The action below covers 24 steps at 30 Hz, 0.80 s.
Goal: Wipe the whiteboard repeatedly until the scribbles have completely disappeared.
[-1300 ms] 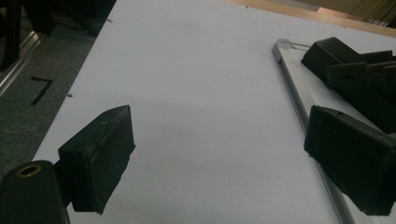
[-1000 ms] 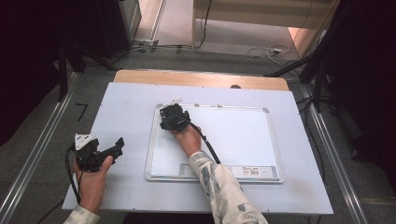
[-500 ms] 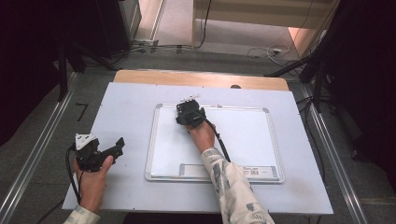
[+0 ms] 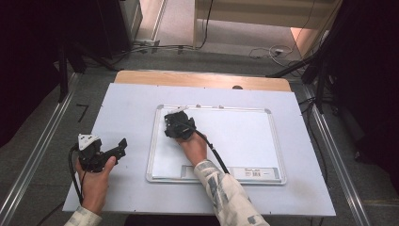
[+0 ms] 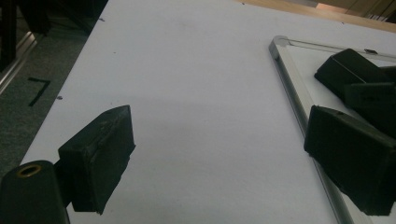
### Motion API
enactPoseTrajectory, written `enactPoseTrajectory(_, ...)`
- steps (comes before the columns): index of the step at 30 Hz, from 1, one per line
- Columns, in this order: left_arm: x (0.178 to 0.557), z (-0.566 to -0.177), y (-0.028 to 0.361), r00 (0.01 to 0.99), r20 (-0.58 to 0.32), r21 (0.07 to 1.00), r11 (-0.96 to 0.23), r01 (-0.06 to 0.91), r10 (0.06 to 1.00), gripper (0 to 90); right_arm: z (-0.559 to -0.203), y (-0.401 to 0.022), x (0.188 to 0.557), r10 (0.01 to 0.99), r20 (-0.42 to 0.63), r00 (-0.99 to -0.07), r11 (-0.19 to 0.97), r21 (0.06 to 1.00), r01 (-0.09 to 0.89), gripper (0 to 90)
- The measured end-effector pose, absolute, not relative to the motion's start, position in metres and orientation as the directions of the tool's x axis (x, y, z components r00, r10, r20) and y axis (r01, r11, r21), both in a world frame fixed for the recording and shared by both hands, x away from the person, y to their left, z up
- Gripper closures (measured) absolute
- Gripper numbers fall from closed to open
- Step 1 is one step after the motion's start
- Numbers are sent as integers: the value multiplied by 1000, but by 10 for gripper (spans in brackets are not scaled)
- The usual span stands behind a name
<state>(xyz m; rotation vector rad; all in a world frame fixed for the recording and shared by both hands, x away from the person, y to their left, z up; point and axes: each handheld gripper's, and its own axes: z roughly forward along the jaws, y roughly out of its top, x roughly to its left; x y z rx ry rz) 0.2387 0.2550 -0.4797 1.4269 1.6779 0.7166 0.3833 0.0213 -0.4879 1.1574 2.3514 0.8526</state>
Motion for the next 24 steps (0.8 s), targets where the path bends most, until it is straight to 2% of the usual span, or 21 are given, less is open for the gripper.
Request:
enactPoseTrajectory(7,238,-479,253,-41,-217,831,206,516,975,91,-488,27,358,778,-74,-624,507,661,554,381)
enactPoseTrajectory(24,238,-479,254,-44,-218,826,209,523,975,91,-489,25,324,728,-69,-682,548,657,518,381)
